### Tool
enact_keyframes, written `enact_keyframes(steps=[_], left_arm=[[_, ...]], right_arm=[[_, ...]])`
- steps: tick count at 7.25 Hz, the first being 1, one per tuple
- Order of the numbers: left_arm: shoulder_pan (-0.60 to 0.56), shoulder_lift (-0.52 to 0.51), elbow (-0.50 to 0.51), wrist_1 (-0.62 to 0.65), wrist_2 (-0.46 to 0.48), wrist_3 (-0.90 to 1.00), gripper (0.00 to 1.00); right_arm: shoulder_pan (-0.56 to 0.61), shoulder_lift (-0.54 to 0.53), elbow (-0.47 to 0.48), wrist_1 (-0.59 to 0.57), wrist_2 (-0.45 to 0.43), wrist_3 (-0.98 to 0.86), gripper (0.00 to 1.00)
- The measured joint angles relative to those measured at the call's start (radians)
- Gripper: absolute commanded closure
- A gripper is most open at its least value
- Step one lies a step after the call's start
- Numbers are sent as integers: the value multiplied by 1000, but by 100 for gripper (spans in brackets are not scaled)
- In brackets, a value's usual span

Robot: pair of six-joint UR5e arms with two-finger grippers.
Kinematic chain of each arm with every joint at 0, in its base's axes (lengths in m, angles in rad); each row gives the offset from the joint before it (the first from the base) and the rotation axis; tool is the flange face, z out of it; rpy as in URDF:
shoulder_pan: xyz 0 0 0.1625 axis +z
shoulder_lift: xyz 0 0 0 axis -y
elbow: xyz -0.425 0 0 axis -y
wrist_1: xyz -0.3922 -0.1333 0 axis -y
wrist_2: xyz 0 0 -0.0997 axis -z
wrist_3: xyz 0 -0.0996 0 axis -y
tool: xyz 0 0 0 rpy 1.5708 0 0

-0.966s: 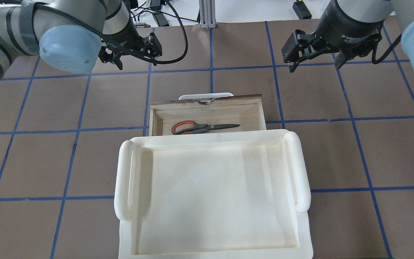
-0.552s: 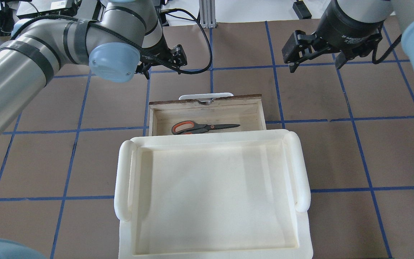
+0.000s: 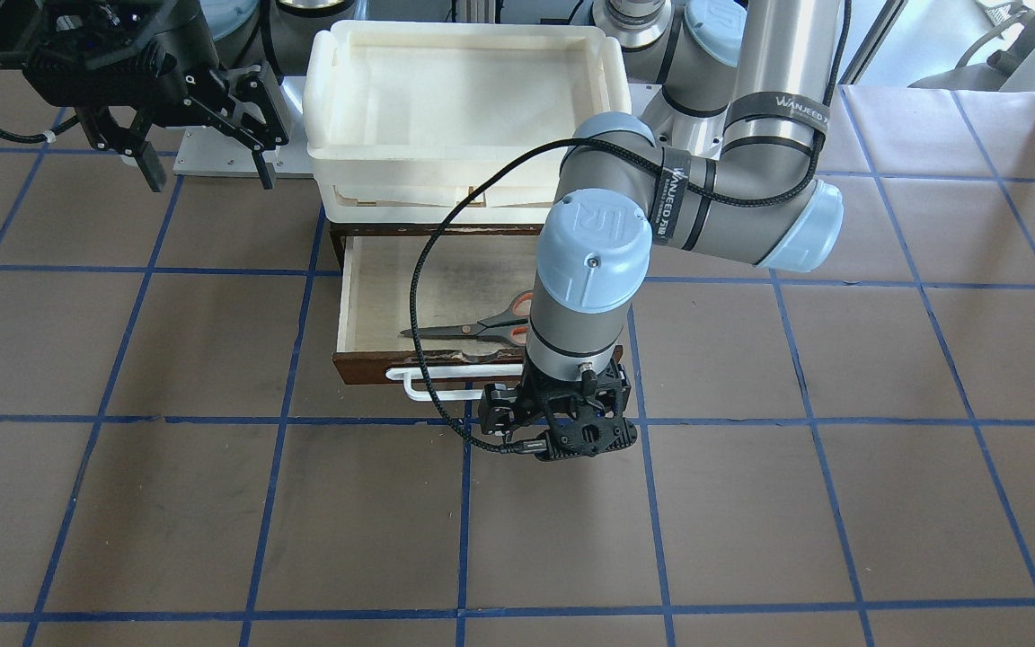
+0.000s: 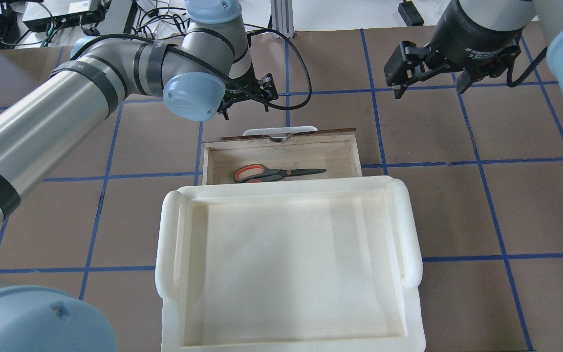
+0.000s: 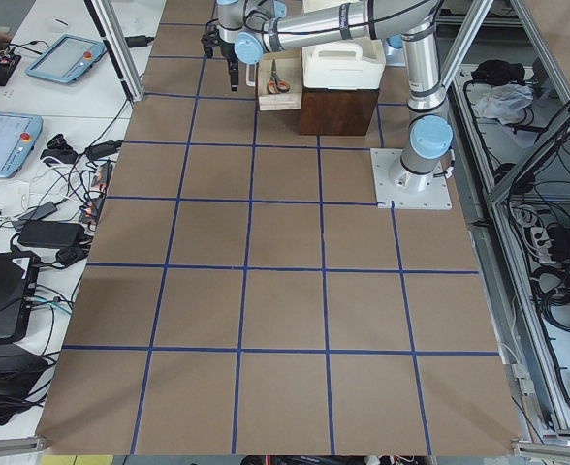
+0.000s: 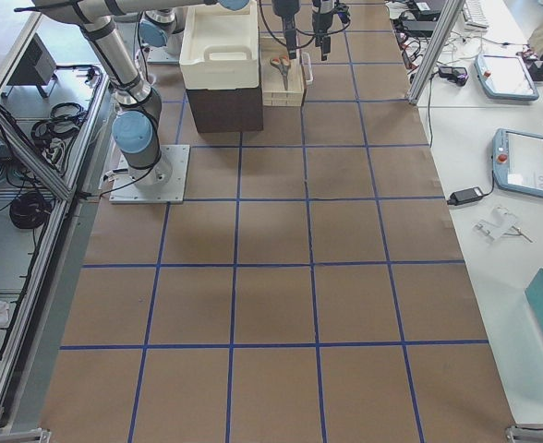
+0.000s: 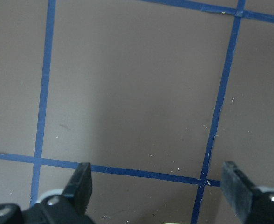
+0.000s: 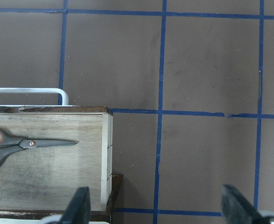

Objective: Put scissors in drawer and close it
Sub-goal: 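Move the left gripper over the drawer's white handle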

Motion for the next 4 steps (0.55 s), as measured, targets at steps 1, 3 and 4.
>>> enact_keyframes(steps=[1,3,4], left_arm=[[-8,-10,3,-2,-1,-23,0],[-16,-27,3,-14,-3,-62,0],[-18,-33,4,-26,-5,-75,0]], right_arm=[[0,0,0,0,1,0,0],[0,0,0,0,1,0,0],[0,0,0,0,2,0,0]])
